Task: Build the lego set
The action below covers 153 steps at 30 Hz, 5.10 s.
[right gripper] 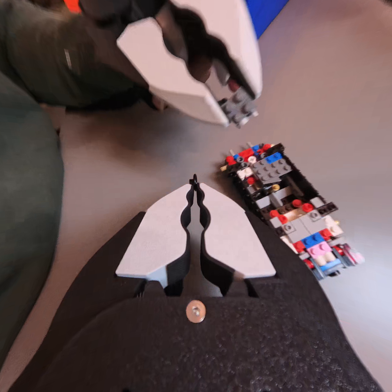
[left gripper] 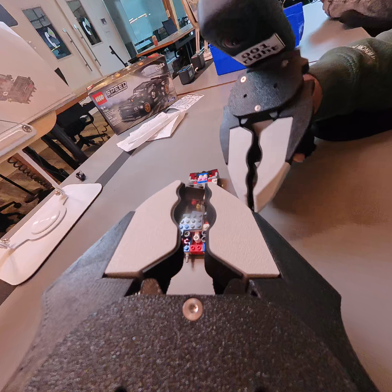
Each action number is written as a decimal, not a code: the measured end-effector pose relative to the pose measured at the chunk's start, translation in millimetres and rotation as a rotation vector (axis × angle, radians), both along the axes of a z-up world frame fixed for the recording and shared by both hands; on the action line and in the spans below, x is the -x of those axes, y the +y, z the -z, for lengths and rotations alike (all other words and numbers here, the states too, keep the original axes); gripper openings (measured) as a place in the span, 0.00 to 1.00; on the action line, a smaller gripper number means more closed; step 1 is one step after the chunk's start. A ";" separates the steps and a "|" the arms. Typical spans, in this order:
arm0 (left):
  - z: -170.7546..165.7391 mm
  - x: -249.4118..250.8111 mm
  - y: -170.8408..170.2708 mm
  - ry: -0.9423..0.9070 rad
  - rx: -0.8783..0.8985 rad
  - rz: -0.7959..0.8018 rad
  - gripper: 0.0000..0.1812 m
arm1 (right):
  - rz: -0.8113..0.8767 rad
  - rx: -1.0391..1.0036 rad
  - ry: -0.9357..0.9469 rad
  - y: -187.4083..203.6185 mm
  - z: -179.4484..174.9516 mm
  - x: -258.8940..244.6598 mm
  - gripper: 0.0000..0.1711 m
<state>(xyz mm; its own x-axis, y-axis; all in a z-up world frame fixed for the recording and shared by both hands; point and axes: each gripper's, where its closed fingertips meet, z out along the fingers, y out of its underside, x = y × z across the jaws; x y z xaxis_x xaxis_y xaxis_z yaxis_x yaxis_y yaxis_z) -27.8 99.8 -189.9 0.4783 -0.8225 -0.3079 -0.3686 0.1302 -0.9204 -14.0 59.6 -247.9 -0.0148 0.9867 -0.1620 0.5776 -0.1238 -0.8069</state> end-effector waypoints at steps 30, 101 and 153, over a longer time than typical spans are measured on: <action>-7.7 -21.4 -37.4 -0.114 0.013 0.258 0.10 | -0.003 0.081 0.353 2.2 -56.7 -0.9 0.10; -23.6 -24.9 -48.4 -0.257 0.168 0.329 0.07 | -0.047 -0.230 0.458 -7.9 -77.4 -6.9 0.07; 38.6 -20.6 -55.2 0.063 0.390 0.364 0.07 | -0.051 -0.053 0.535 -3.4 -90.6 -17.6 0.06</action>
<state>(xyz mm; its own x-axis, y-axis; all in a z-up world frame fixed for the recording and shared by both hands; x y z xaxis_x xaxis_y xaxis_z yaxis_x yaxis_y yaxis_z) -7.2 44.7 -228.5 0.1317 -0.9907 0.0352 -0.4196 -0.0879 -0.9034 3.6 56.2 -157.4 -0.1299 0.9892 -0.0682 0.0889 -0.0569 -0.9944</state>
